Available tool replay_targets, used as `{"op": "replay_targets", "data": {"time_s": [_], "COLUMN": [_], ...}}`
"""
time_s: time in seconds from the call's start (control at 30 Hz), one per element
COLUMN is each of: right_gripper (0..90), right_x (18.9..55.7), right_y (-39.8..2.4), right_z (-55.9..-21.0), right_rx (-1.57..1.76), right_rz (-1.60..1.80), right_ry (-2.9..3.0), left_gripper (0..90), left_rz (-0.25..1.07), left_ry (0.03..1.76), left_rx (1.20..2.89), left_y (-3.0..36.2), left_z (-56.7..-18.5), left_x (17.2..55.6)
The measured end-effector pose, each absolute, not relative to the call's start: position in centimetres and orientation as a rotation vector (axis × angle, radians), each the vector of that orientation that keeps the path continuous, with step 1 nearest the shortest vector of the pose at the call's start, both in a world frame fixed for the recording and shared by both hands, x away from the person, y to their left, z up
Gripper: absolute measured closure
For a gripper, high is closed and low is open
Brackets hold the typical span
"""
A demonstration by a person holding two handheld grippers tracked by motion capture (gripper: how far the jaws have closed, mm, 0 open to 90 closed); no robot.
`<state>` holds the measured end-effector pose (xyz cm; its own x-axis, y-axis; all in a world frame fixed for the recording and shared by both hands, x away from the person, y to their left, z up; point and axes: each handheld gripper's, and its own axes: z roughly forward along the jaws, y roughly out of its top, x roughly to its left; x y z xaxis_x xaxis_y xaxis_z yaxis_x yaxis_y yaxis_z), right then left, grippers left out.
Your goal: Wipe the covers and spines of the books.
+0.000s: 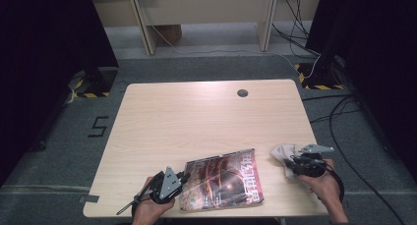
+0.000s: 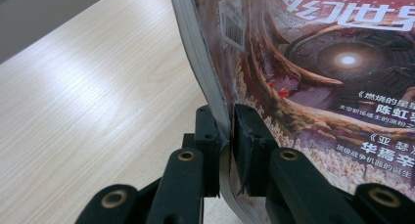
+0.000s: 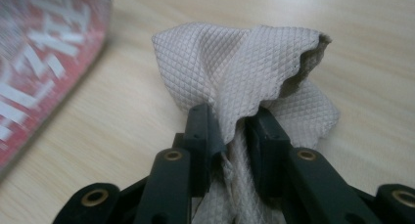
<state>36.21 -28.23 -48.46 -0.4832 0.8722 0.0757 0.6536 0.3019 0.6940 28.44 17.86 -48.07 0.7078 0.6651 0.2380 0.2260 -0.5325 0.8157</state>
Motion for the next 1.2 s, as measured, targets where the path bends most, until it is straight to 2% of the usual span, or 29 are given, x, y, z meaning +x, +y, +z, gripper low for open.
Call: {"op": "replay_targets", "data": {"time_s": [0.2, 0.47, 0.9, 1.2], "right_gripper": [72.9, 72.8, 72.7, 72.6], "right_x": [36.1, 36.6, 37.8, 38.2], "right_y": [-26.9, -22.3, -16.5, -13.9], "right_z": [-46.1, -44.3, -44.1, -44.6], "right_rx": [1.3, 1.179, 1.026, 0.972], "right_rz": [1.145, 1.243, 1.236, 1.237], "right_ry": [2.222, 2.288, 2.395, 2.454], "left_gripper": [80.9, 80.7, 79.9, 79.6], "left_rz": [0.69, 0.676, 0.68, 0.681], "left_ry": [0.689, 0.68, 0.676, 0.677], "left_rx": [2.103, 2.11, 2.114, 2.115], "left_y": [17.4, 16.8, 16.8, 16.8], "left_z": [-48.2, -48.3, -48.3, -48.4], "left_x": [28.4, 28.5, 28.6, 28.6]}}
